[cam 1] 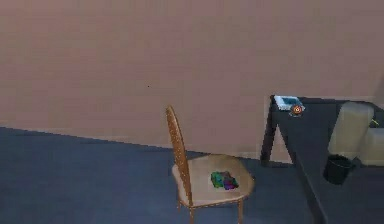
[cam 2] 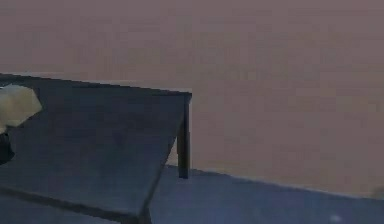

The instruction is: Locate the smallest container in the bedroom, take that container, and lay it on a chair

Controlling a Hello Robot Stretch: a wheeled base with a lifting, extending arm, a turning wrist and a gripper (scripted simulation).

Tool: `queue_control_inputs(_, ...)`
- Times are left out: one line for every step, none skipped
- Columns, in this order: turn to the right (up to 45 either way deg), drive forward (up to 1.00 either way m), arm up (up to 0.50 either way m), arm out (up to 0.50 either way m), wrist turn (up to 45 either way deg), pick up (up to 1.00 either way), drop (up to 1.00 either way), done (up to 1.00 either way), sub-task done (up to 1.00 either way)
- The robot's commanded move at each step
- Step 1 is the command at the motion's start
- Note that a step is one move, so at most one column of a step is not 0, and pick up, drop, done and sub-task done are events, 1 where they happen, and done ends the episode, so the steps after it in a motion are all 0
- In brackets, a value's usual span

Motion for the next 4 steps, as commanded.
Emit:
queue_control_inputs(45.0, 0.0, 0.0, 0.0, 0.0, 0.0, 0.0, 0.0, 0.0)
queue_control_inputs(45.0, 0.0, 0.0, 0.0, 0.0, 0.0, 0.0, 0.0, 0.0)
queue_control_inputs(12.0, 0.0, 0.0, 0.0, 0.0, 0.0, 0.0, 0.0, 0.0)
queue_control_inputs(0.0, 0.25, 0.0, 0.0, 0.0, 0.0, 0.0, 0.0, 0.0)
